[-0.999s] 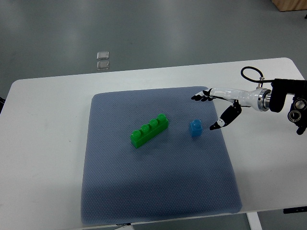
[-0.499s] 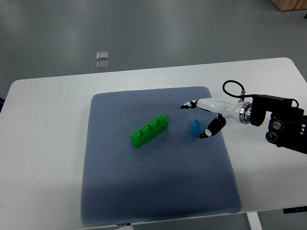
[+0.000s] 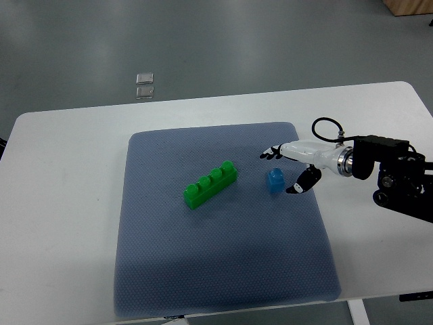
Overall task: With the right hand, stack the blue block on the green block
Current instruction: 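Close the right hand fingers around the blue block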
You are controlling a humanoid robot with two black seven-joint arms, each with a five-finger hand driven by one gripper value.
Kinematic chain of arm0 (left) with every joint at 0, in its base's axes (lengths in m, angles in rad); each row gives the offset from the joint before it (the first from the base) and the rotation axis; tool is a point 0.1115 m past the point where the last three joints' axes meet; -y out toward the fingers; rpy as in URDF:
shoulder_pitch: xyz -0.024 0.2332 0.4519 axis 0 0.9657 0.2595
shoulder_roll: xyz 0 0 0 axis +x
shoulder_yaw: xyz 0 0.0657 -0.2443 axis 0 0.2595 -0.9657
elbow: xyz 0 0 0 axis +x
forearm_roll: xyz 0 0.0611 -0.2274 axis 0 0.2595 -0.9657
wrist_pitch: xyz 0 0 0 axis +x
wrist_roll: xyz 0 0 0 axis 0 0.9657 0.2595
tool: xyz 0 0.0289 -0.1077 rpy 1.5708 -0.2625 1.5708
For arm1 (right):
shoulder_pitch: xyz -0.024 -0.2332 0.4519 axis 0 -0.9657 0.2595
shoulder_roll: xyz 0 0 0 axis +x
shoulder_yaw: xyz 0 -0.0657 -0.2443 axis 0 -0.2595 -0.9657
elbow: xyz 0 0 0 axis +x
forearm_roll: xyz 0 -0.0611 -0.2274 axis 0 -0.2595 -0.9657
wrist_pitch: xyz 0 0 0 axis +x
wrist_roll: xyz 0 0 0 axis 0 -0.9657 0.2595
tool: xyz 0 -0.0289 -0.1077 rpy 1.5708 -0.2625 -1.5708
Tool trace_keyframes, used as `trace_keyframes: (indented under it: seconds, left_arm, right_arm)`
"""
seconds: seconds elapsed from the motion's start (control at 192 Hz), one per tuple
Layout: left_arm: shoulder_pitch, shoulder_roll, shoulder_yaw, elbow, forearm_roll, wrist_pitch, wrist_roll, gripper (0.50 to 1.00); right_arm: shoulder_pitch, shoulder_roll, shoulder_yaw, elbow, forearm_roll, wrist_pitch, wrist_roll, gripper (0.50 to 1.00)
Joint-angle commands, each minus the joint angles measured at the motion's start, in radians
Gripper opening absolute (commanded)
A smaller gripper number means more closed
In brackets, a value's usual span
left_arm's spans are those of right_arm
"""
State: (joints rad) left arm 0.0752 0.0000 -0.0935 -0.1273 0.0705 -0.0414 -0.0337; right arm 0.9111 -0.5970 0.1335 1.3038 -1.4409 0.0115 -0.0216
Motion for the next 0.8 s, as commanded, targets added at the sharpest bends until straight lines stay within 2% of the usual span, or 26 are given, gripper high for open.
trace_keyframes:
  seconds: [0.0, 0.135, 0.239, 0.796]
  left_arm:
    - [0.000, 0.000, 0.000, 0.000, 0.000, 0.000, 0.000, 1.000]
    - [0.000, 0.000, 0.000, 0.000, 0.000, 0.000, 0.000, 1.000]
    - [0.000, 0.000, 0.000, 0.000, 0.000, 0.000, 0.000, 1.000]
    - [0.000, 0.000, 0.000, 0.000, 0.000, 0.000, 0.000, 1.000]
  right_arm:
    - [0.002, 0.000, 0.000, -0.003, -0.022, 0.001, 0.002, 0.838]
    - [0.005, 0.000, -0.006, -0.004, -0.038, 0.002, 0.002, 0.829]
    - [0.006, 0.000, -0.014, -0.003, -0.065, 0.002, 0.002, 0.801]
    - [0.029, 0.023, -0.015, -0.003, -0.056, 0.016, 0.002, 0.801]
